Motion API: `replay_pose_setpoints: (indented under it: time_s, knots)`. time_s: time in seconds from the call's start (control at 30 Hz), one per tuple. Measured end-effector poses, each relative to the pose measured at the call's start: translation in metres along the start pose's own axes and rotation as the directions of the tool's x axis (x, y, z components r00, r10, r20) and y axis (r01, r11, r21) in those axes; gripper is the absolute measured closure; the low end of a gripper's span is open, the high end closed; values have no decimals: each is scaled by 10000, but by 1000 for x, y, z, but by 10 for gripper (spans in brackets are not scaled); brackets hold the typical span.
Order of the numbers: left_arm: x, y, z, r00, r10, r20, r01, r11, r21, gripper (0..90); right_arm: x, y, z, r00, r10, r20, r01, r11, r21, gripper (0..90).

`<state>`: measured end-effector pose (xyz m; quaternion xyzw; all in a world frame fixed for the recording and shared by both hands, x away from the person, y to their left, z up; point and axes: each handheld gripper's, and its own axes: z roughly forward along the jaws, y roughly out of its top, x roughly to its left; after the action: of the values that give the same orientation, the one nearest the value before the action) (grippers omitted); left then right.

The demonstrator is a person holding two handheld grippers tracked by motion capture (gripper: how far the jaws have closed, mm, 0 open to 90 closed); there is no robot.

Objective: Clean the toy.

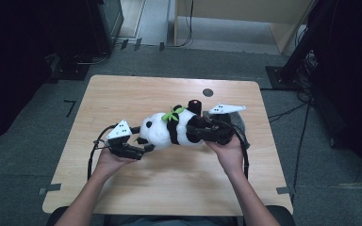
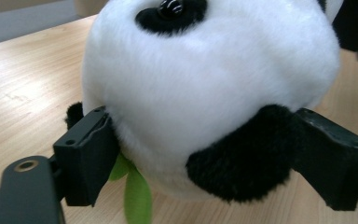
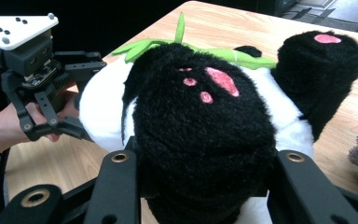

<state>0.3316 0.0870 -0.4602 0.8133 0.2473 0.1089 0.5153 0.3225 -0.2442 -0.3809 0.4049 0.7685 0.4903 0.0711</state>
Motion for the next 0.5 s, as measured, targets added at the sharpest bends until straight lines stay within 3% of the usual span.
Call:
replay_pose_setpoints:
  time_s: [0.07, 0.17, 0.27, 0.4, 0.5]
  knots:
    - [1, 1, -2, 10000, 13, -88, -13, 10000, 17, 282, 0, -1, 1, 10000, -79, 0, 79, 10000, 4, 596]
    - [7, 4, -8, 9995, -287, 120, 287, 9996, 53, 472, 1, -3, 4, 9995, -302, 46, 301, 9995, 36, 563]
    - [12, 7, -13, 9972, -584, 468, 573, 9981, 237, 555, 0, -6, 9, 9937, -1083, 274, 1083, 9941, 7, 457]
    - [20, 8, -20, 9905, -1113, 811, 1103, 9938, 171, 628, -5, -9, 12, 9889, -1487, -38, 1487, 9889, 16, 352]
    - [26, 9, -24, 9855, -1471, 850, 1466, 9891, 122, 660, -7, -11, 10, 9844, -1755, 158, 1758, 9842, -205, 283]
